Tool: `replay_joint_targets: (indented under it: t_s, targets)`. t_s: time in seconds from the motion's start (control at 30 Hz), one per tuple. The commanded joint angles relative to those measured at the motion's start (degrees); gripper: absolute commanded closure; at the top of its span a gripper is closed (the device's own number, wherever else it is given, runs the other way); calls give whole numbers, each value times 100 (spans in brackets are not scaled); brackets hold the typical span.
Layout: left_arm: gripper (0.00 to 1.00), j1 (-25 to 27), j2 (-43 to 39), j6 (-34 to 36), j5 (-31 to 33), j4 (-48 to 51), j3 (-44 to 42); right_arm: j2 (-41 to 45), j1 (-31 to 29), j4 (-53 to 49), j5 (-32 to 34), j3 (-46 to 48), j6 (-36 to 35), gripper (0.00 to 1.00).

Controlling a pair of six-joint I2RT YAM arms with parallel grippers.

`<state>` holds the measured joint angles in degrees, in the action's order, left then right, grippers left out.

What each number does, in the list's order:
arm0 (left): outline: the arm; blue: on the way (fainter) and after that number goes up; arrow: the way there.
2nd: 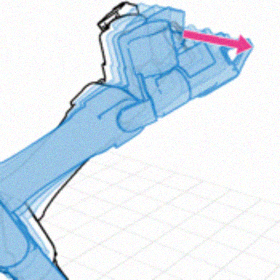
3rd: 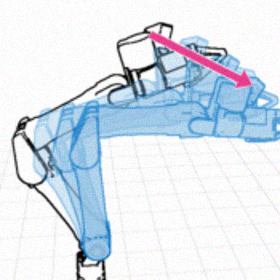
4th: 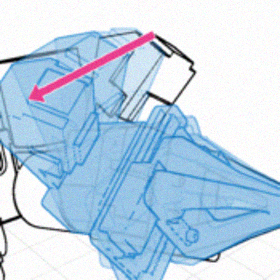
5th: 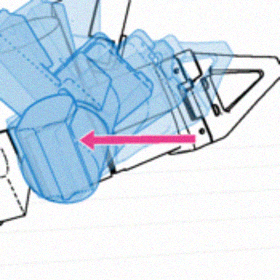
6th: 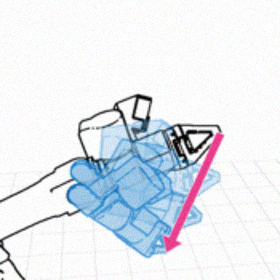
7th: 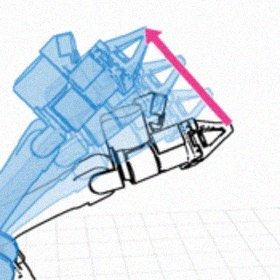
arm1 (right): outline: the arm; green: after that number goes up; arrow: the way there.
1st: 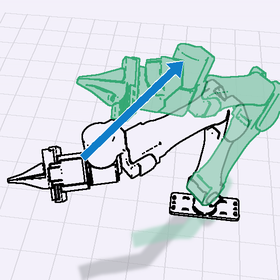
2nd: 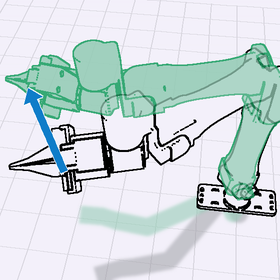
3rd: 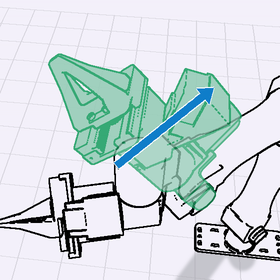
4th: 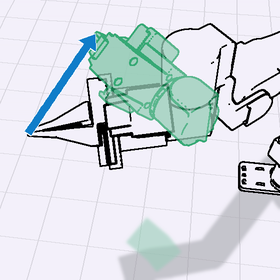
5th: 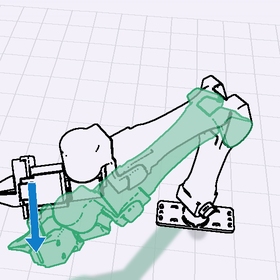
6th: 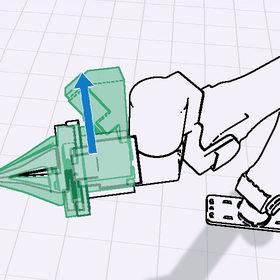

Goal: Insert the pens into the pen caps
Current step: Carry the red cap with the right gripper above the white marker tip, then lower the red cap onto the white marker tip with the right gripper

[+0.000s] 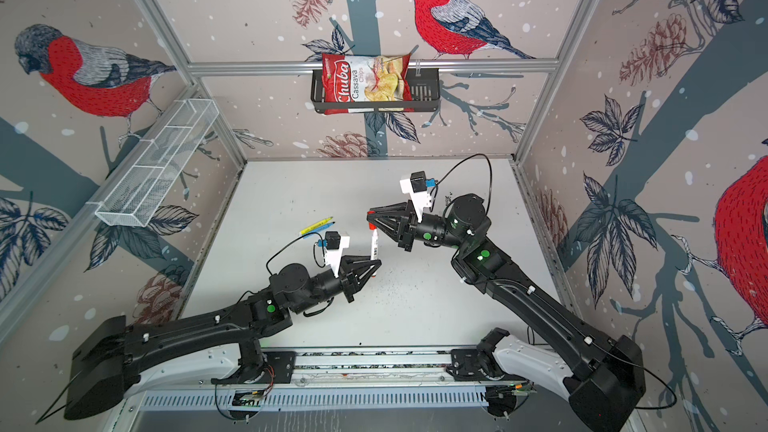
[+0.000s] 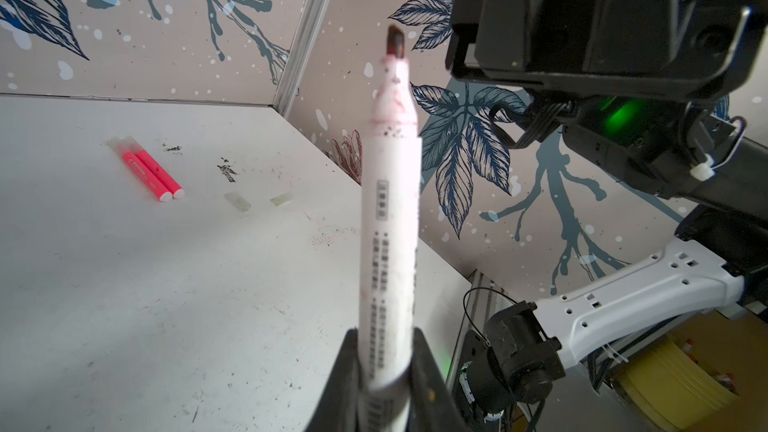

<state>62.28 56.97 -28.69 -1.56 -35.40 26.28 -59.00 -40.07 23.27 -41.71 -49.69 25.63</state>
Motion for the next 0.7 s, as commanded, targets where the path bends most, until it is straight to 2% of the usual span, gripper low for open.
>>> replay_joint_targets:
  t_s: [0.0, 0.67]
  targets:
    - [91, 14, -49, -65, -99, -446, 18, 72, -9, 585, 146, 35, -80, 98]
    - [92, 65, -291, -54, 25, -582, -82, -212, 7, 903, 410, 11, 333, 98]
